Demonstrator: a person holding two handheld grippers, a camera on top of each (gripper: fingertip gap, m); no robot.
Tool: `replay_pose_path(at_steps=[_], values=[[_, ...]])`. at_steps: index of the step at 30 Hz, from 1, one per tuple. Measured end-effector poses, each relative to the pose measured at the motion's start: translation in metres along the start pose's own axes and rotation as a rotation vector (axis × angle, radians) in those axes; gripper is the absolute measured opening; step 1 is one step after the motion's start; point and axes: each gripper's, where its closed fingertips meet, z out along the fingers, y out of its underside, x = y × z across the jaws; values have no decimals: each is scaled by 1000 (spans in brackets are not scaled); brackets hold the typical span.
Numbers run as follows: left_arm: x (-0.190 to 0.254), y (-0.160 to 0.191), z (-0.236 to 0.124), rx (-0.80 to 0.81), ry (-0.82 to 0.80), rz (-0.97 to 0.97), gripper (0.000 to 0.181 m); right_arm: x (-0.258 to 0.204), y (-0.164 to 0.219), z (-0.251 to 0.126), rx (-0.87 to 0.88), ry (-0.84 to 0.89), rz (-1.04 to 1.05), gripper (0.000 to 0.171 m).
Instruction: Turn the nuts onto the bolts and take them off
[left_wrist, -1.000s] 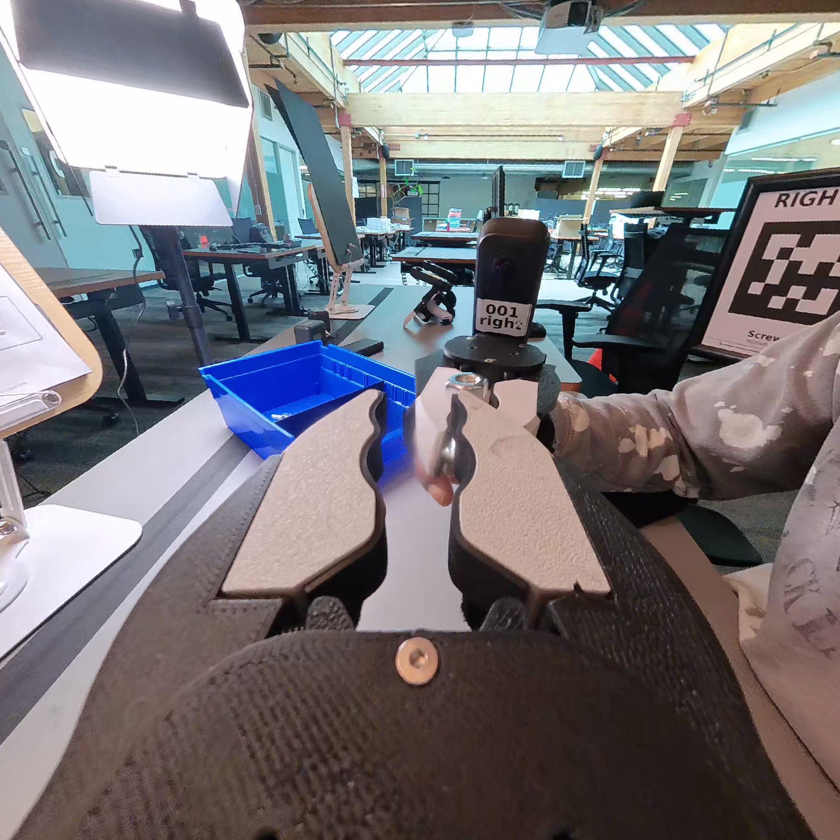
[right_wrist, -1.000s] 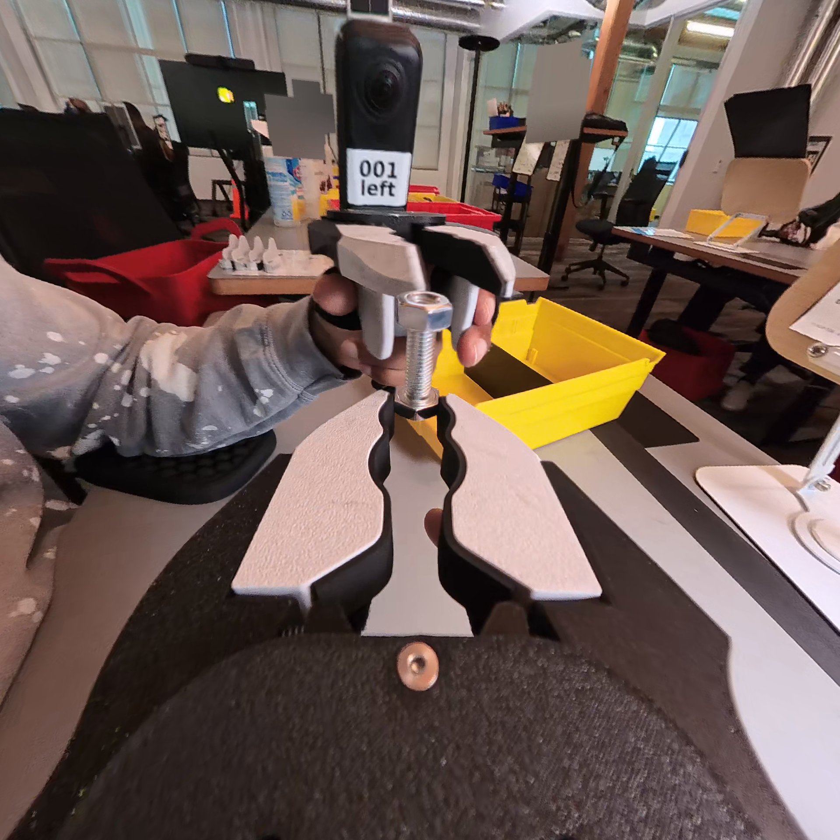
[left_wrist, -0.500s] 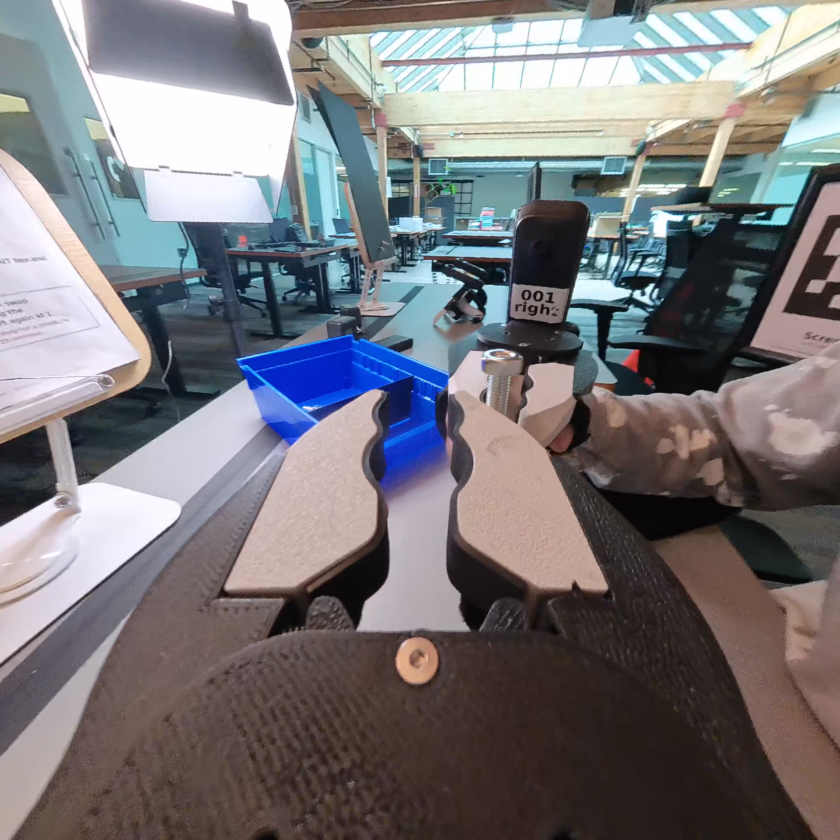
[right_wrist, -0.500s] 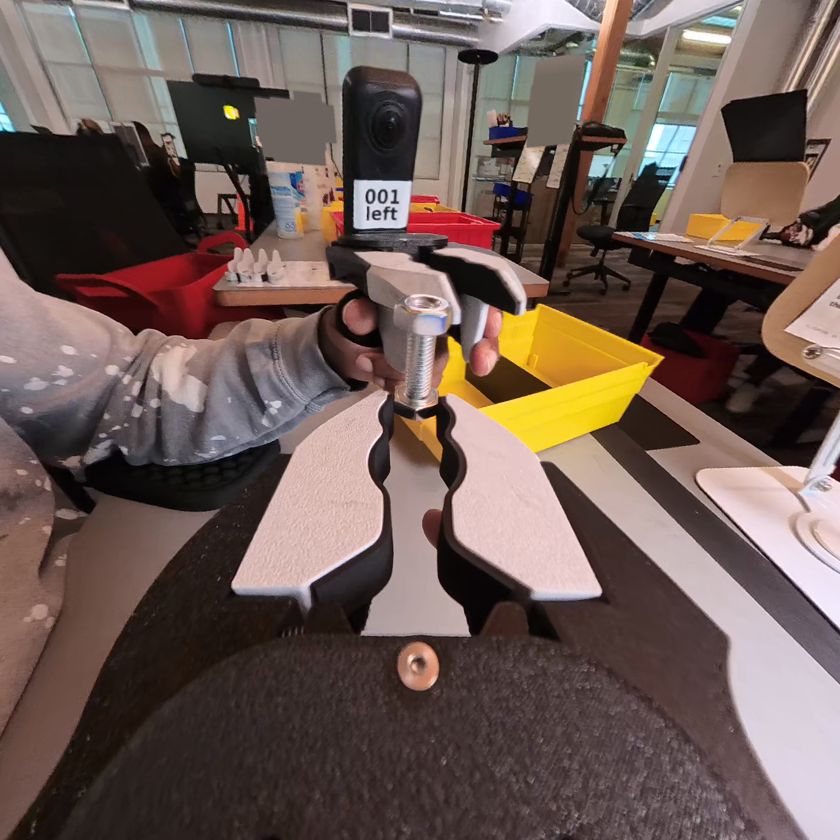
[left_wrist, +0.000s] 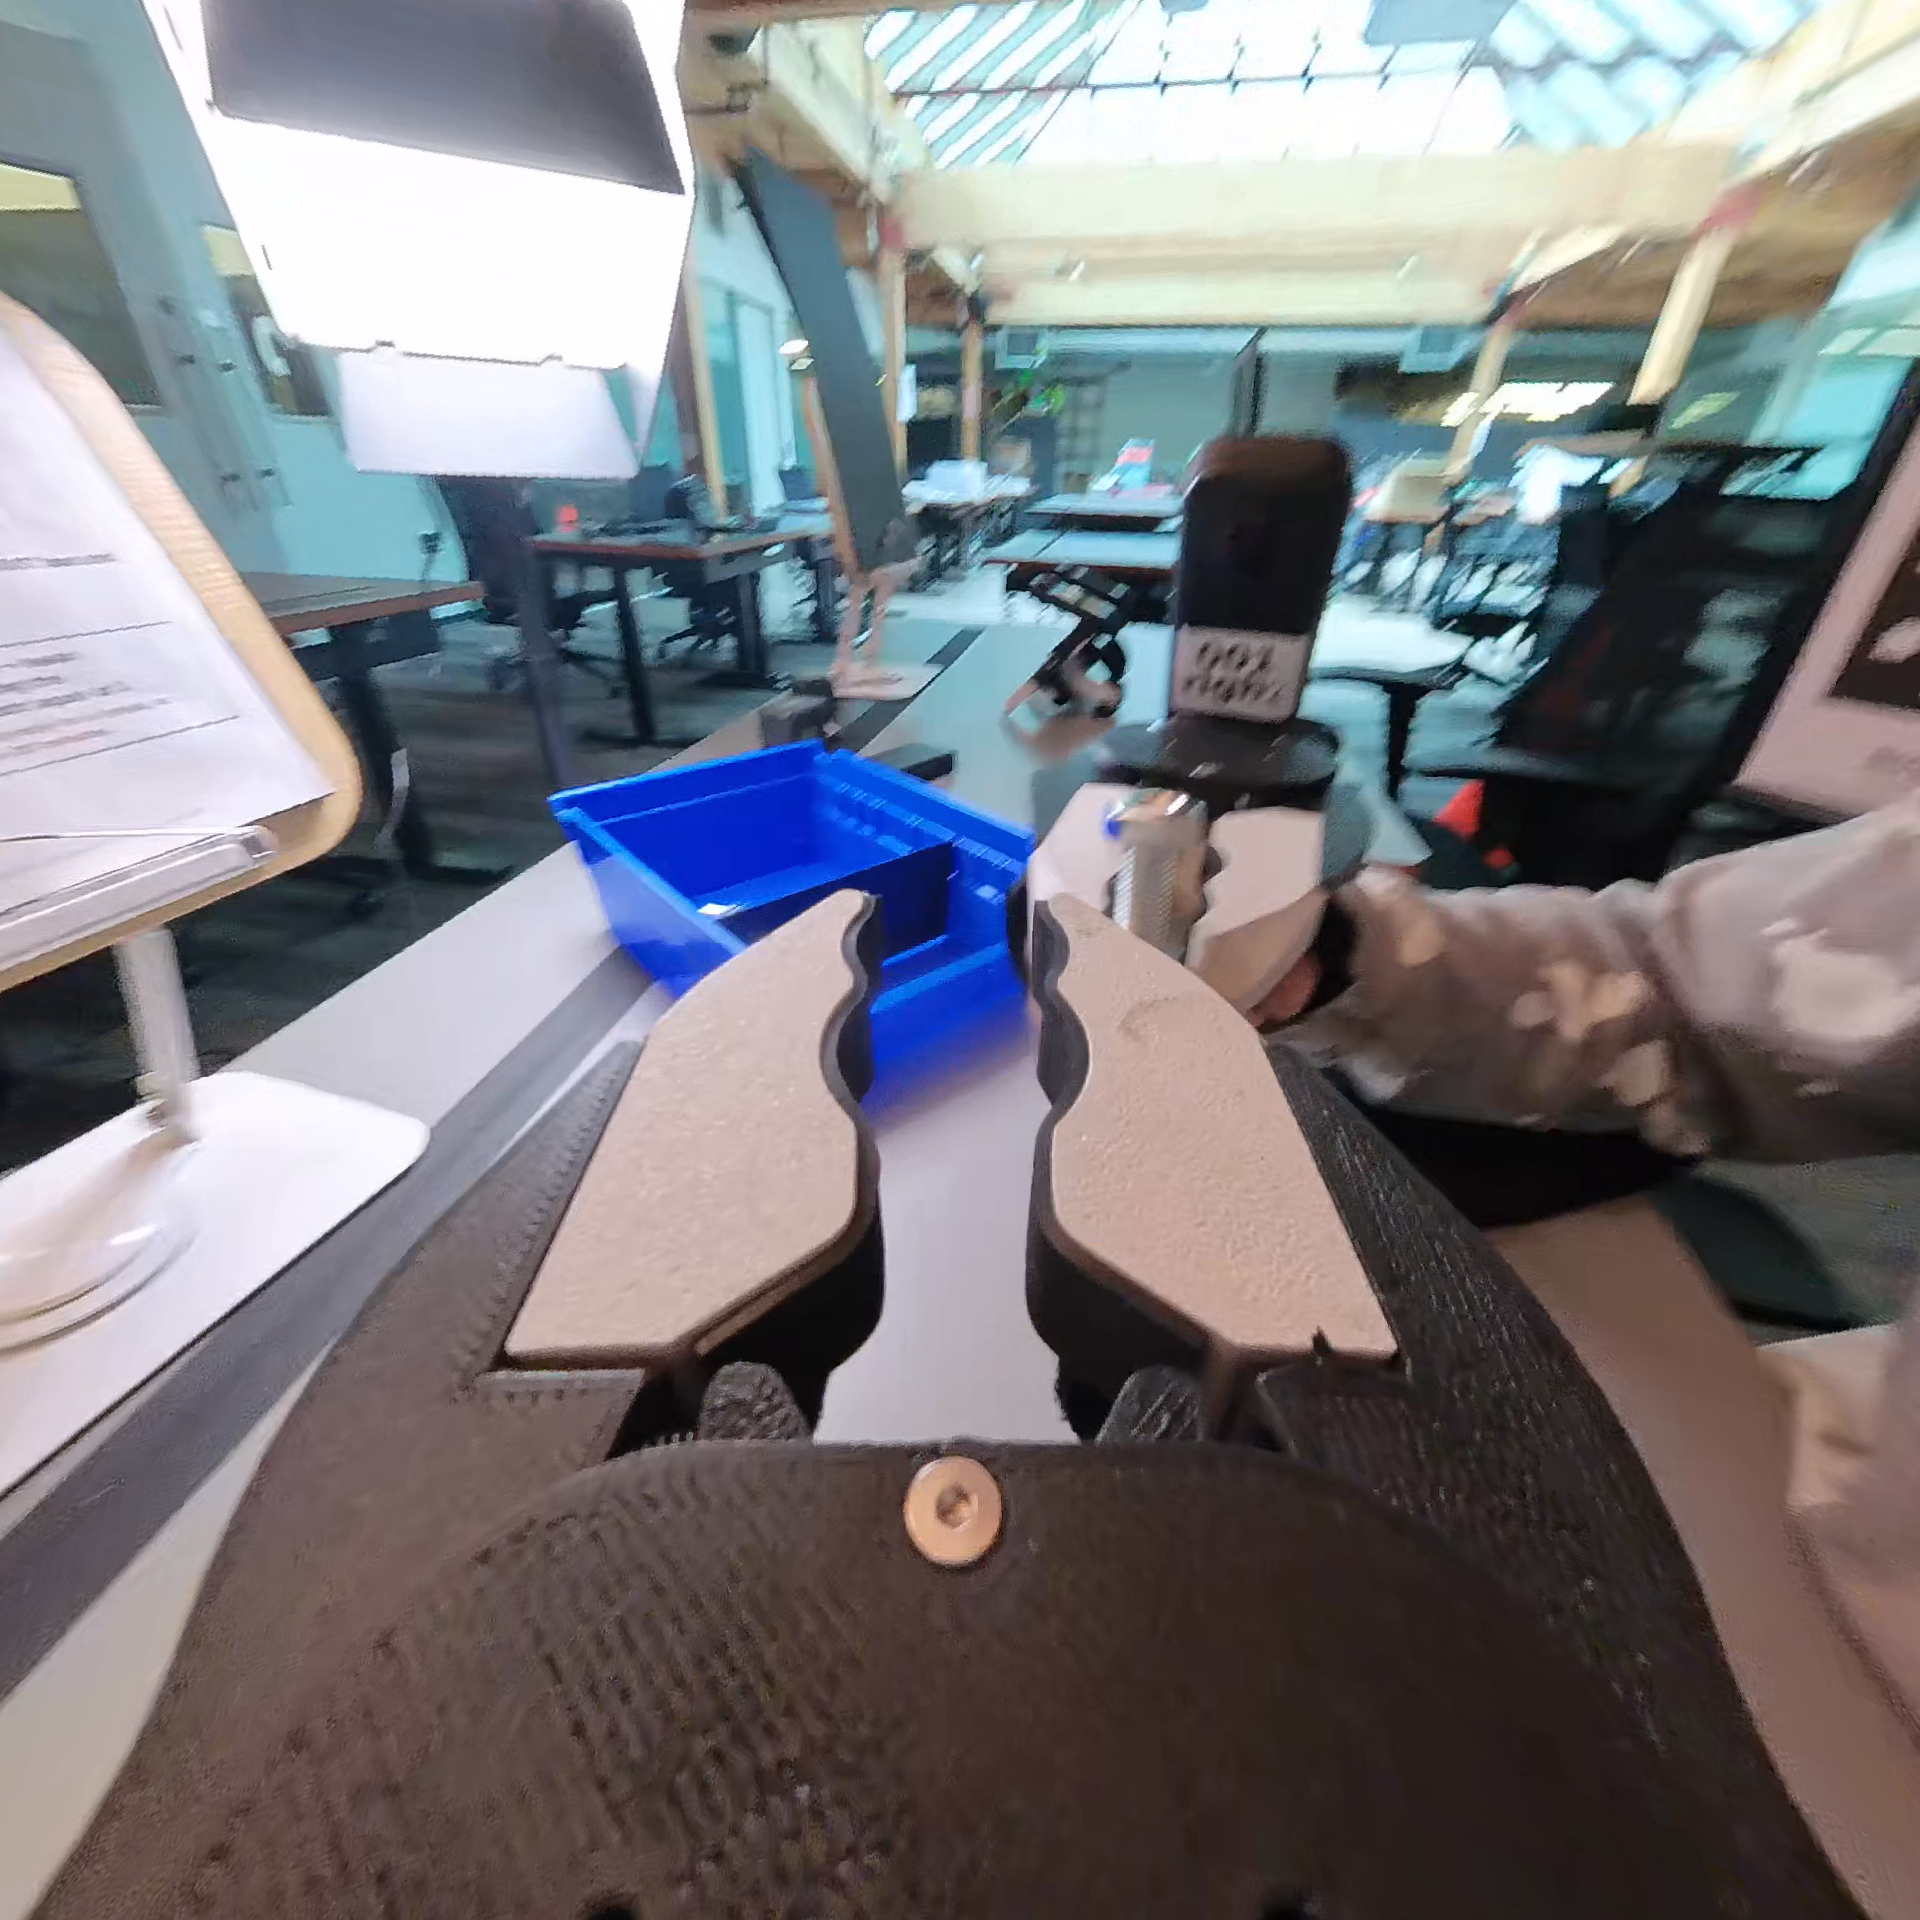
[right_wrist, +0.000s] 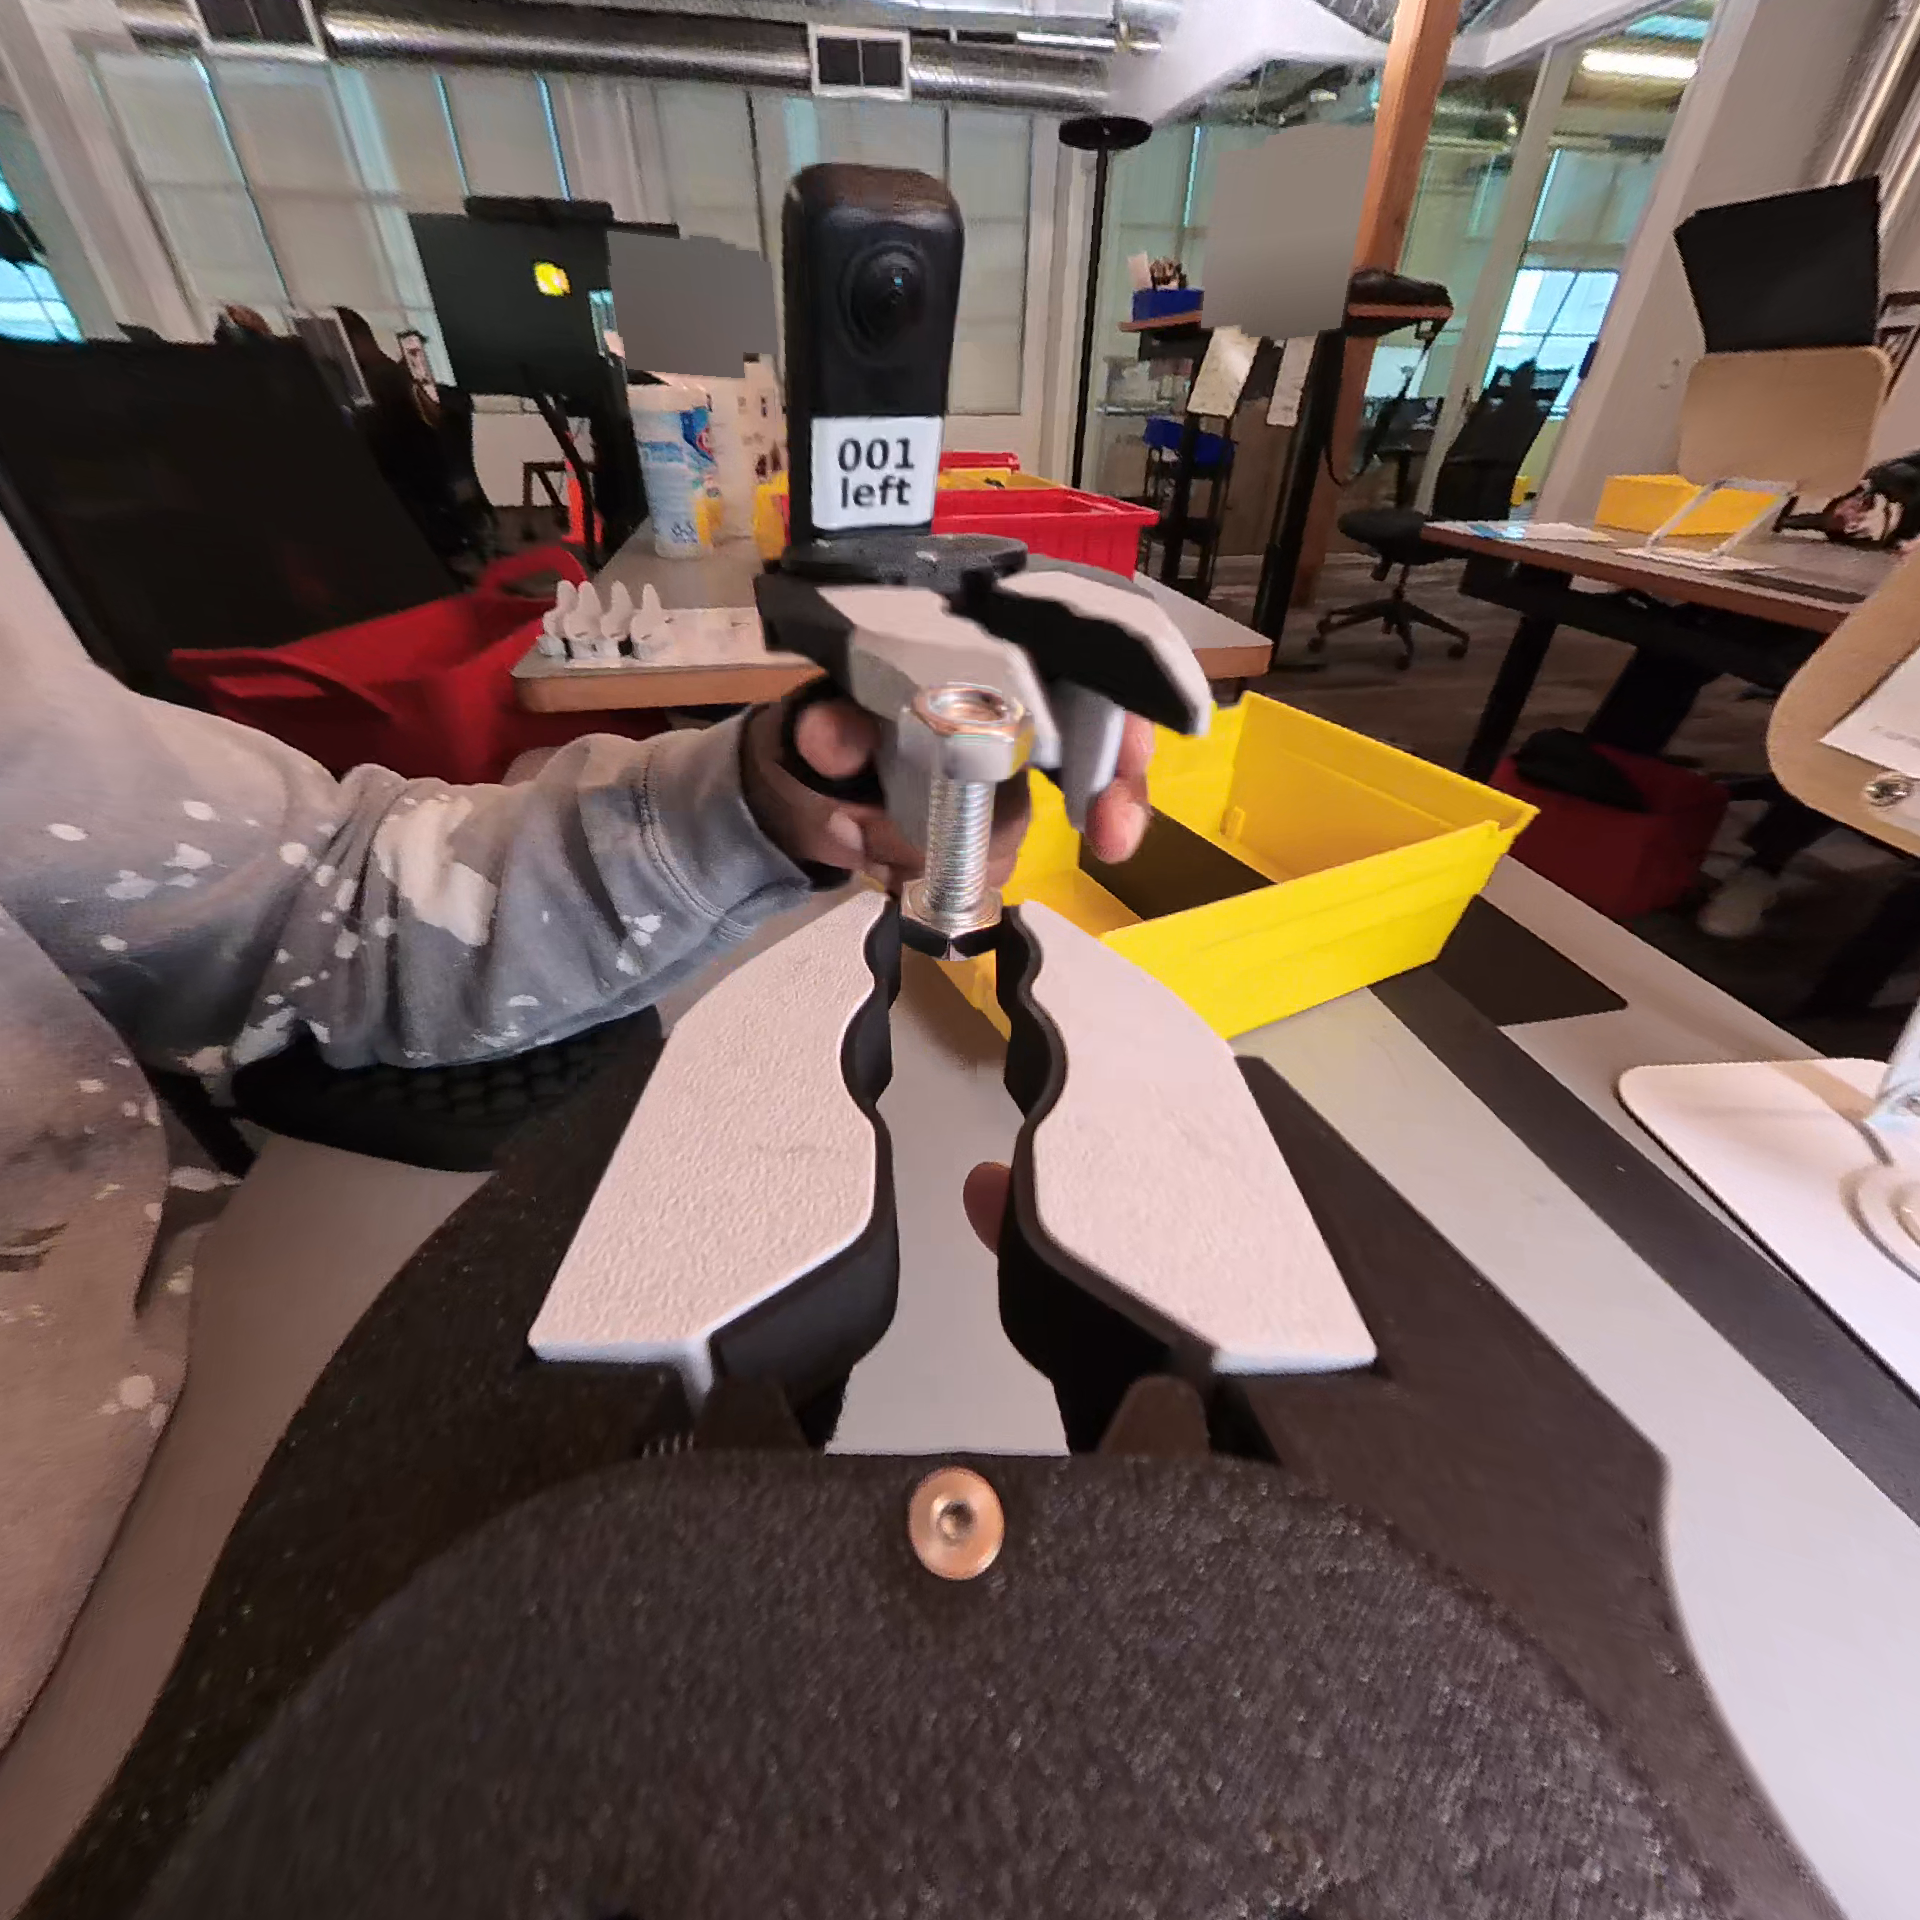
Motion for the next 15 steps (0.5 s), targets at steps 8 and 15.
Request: replay_pose_path(at_steps=[8, 15], values=[[22, 0, 13, 2, 93, -33, 37, 3, 7, 4, -26, 26, 2, 18], [8, -4, 2, 13, 59, -75, 30, 5, 1, -1, -3, 30, -8, 18]])
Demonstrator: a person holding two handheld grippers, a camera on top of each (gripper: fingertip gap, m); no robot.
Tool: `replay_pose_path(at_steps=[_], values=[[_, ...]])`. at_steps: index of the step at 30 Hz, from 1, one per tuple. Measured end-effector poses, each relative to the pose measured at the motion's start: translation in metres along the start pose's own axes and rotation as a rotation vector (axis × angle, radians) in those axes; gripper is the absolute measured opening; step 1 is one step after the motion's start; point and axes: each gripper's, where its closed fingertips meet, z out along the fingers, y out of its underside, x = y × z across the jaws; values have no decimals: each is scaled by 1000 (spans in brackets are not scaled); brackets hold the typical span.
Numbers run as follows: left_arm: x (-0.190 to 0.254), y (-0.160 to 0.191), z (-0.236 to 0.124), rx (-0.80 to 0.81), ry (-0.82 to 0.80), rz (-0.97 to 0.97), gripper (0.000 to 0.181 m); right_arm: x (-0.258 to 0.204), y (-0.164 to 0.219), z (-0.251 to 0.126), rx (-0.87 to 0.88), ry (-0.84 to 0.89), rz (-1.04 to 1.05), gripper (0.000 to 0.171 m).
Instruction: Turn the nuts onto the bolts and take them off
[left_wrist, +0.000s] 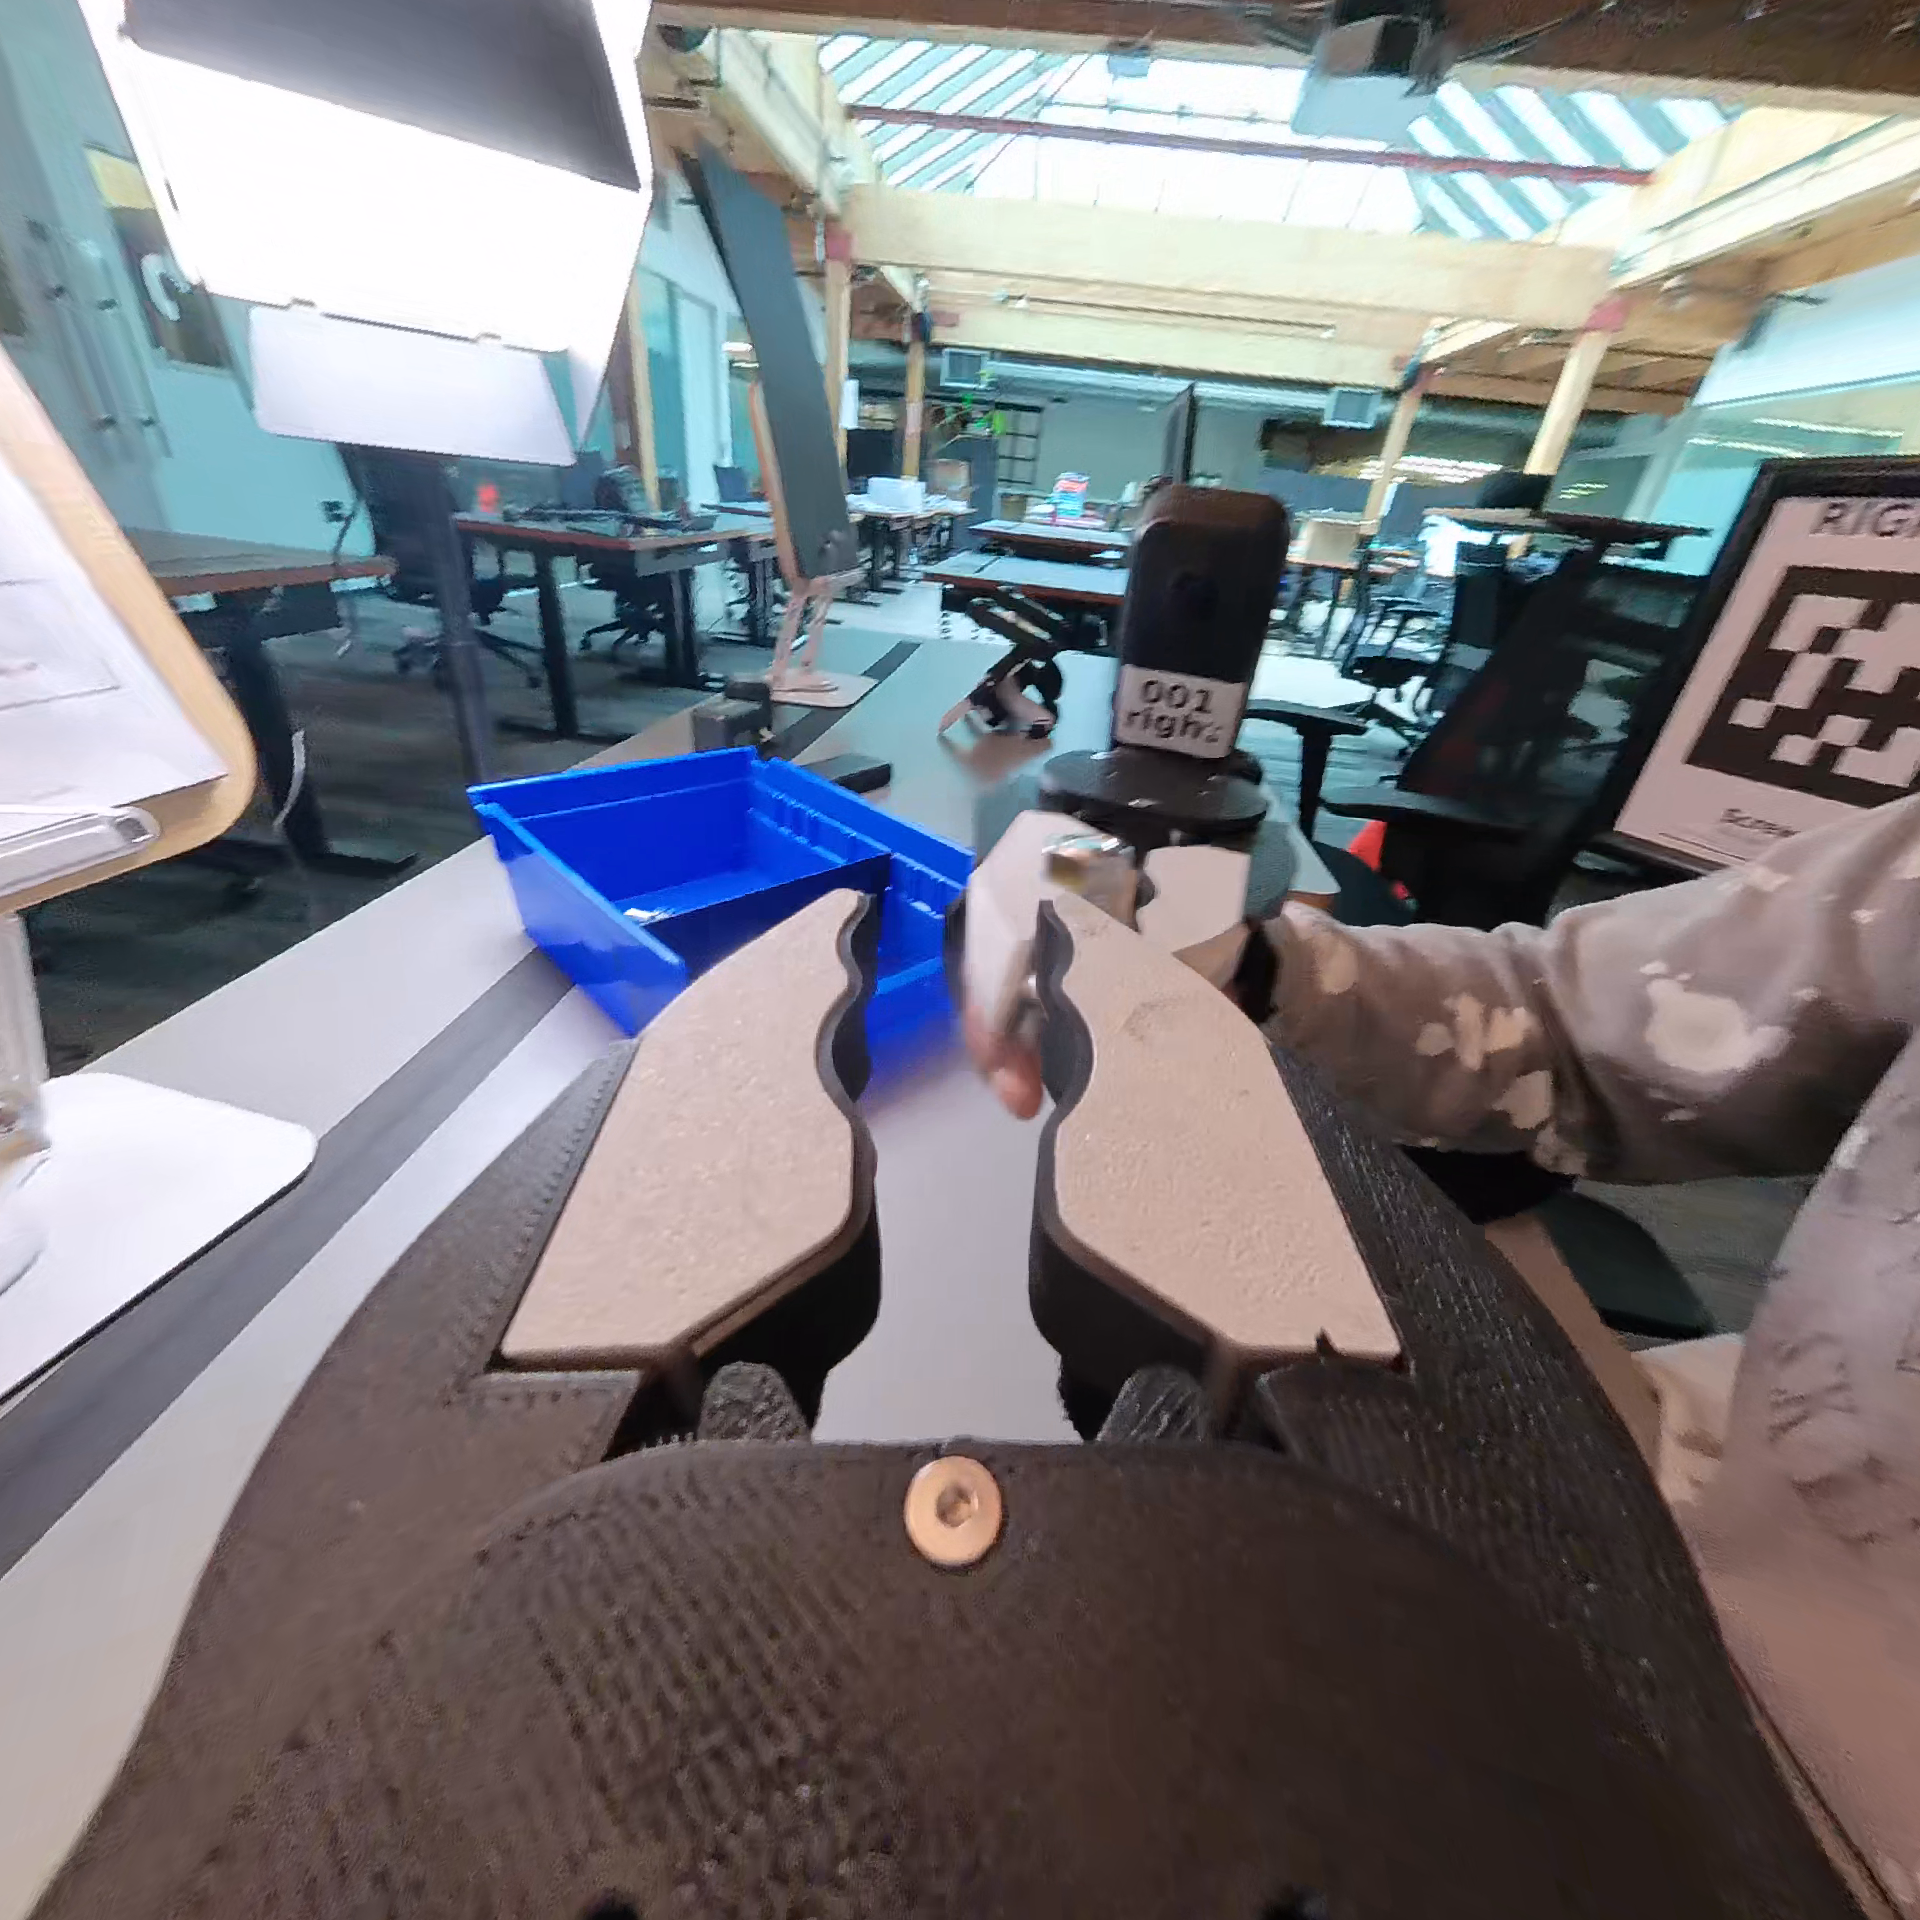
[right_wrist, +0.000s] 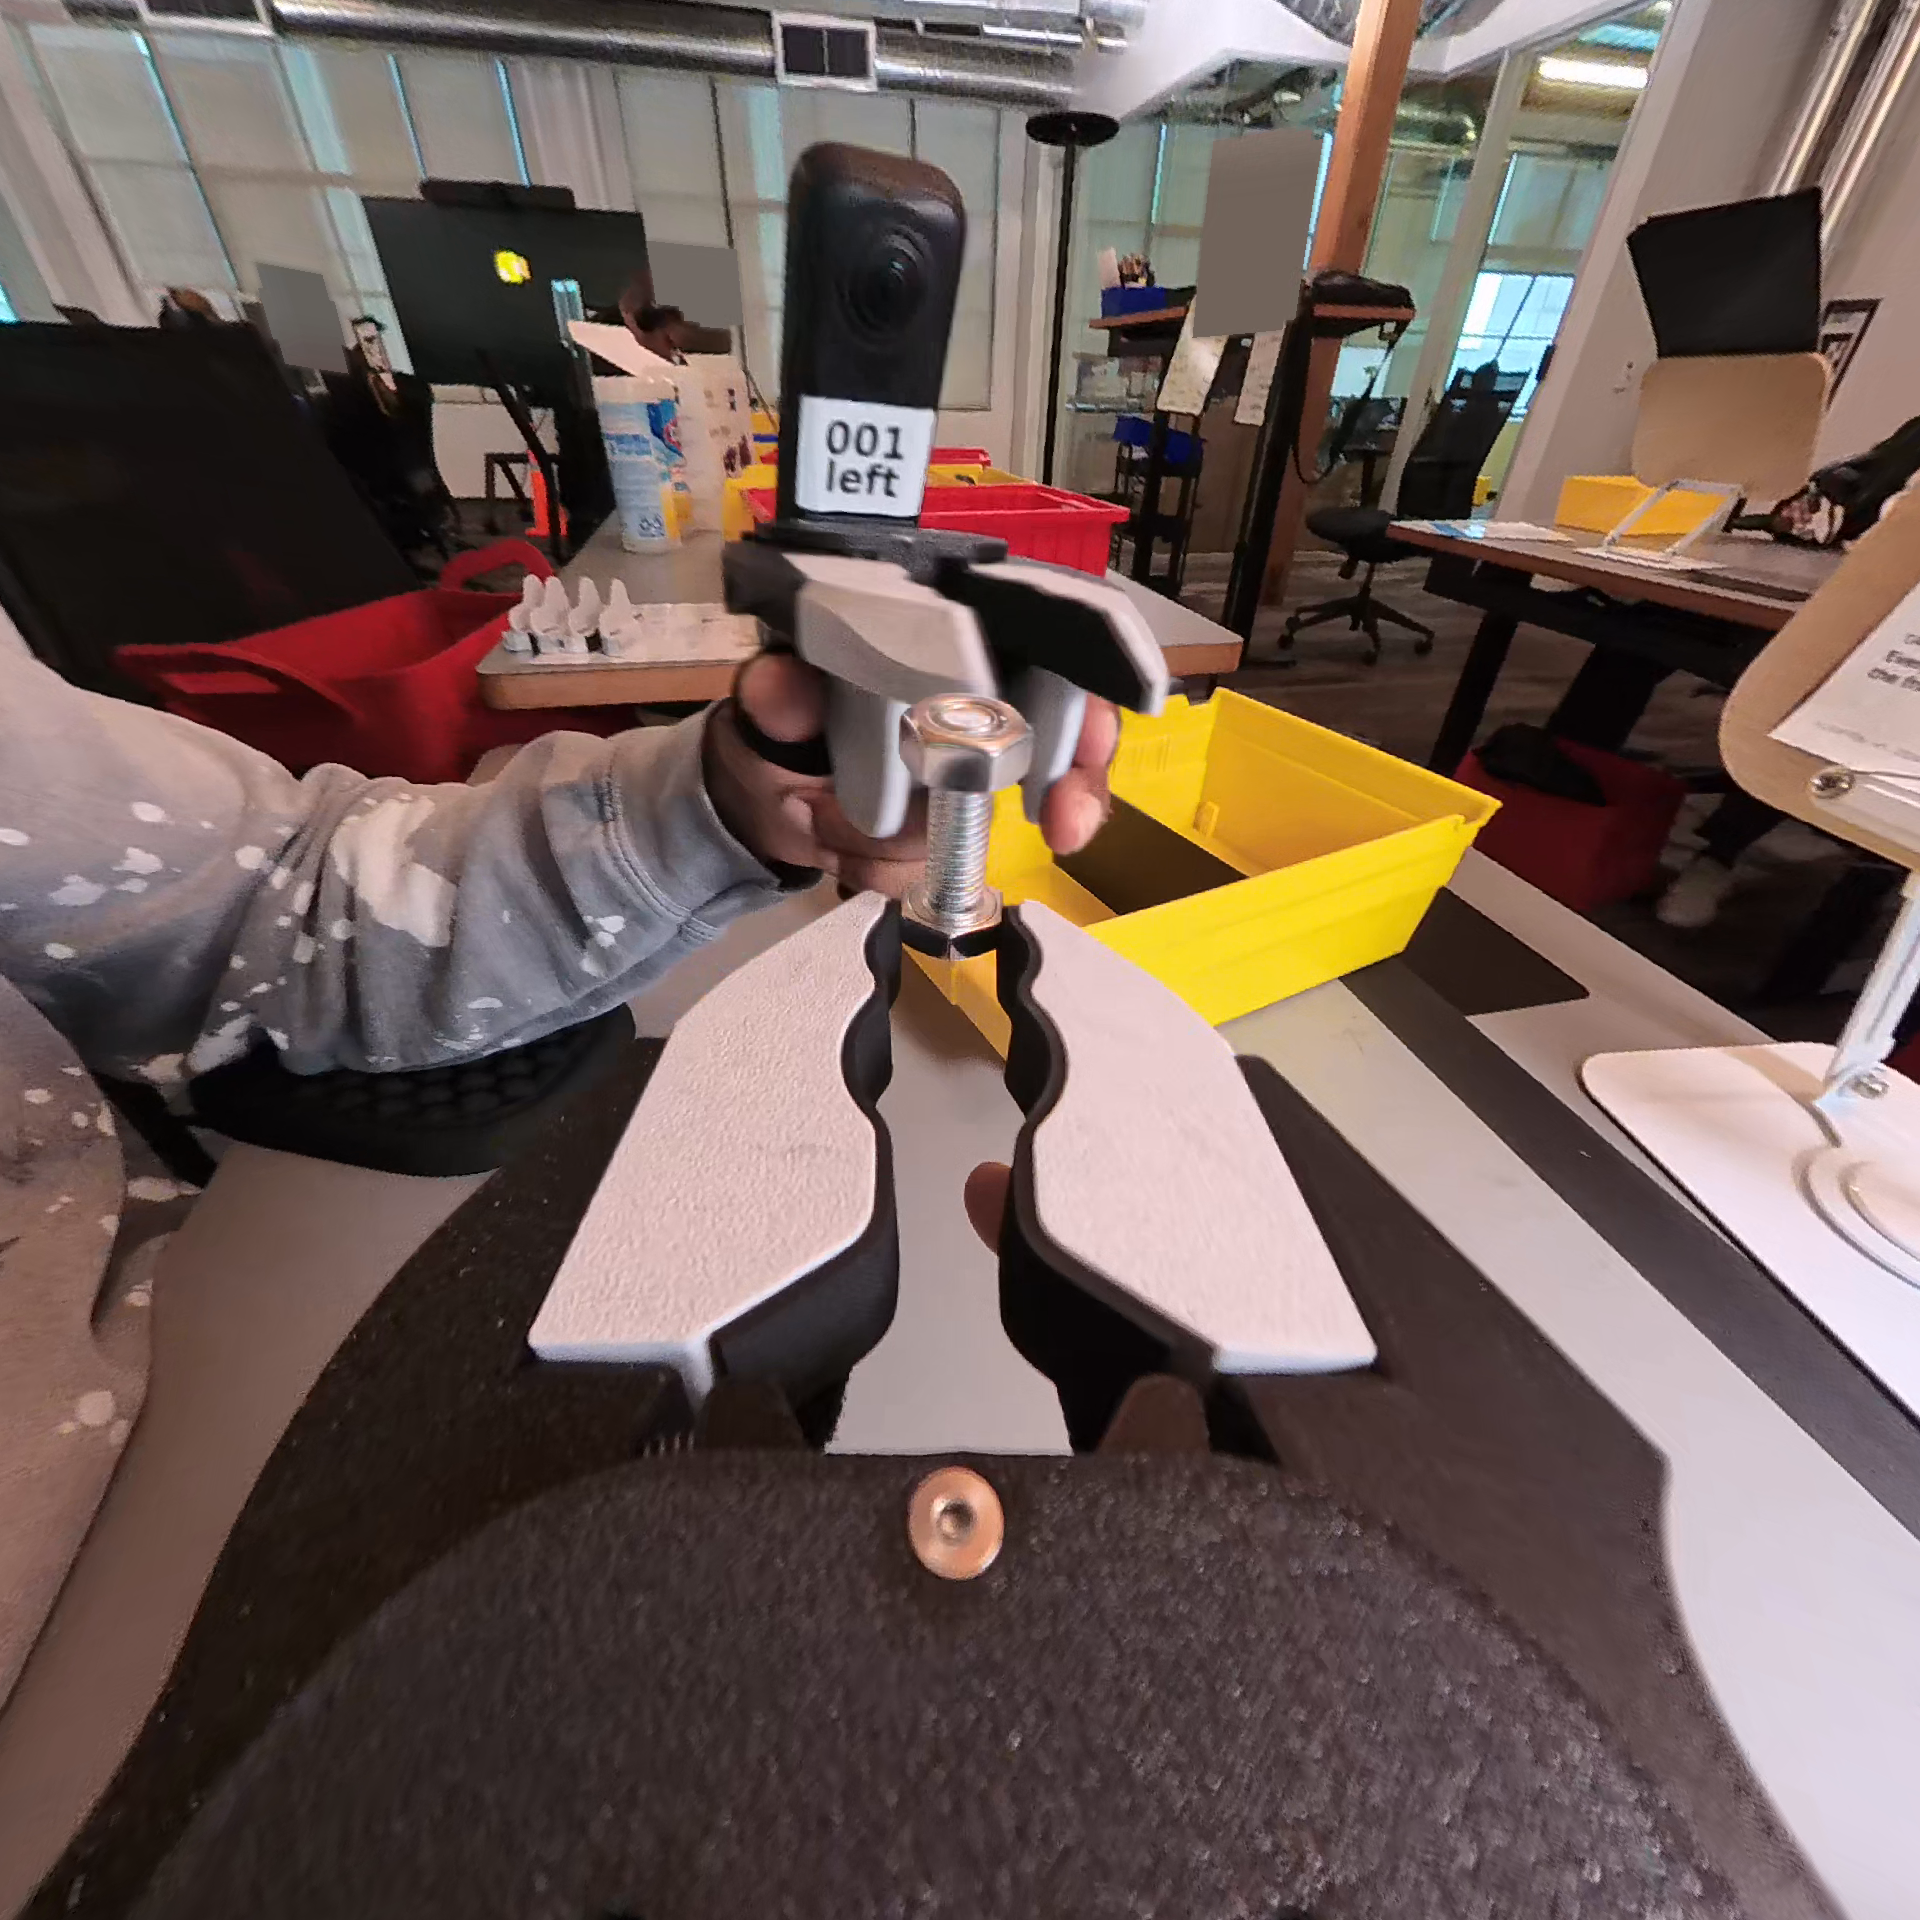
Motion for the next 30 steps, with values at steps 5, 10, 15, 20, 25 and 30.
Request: replay_pose_path(at_steps=[5, 10, 15, 20, 25, 30], values=[[14, 5, 14, -31, 28, 27, 34, 2, 7, 5, -25, 15, 6, 18], [-13, 7, -1, -38, -81, 19, 24, -4, -6, -1, 42, -28, 10, 18], [12, -1, 6, 8, 40, -3, 35, 4, 2, 1, -4, 16, 16, 18], [10, 7, 13, -35, 24, 5, 36, 0, 4, 4, -7, 3, 10, 18], [-11, 2, -2, -12, -52, -42, 26, 1, -3, -2, 15, -2, 10, 18], [16, 1, 12, -6, 57, -38, 35, 5, 5, 2, -13, 22, 22, 18]])
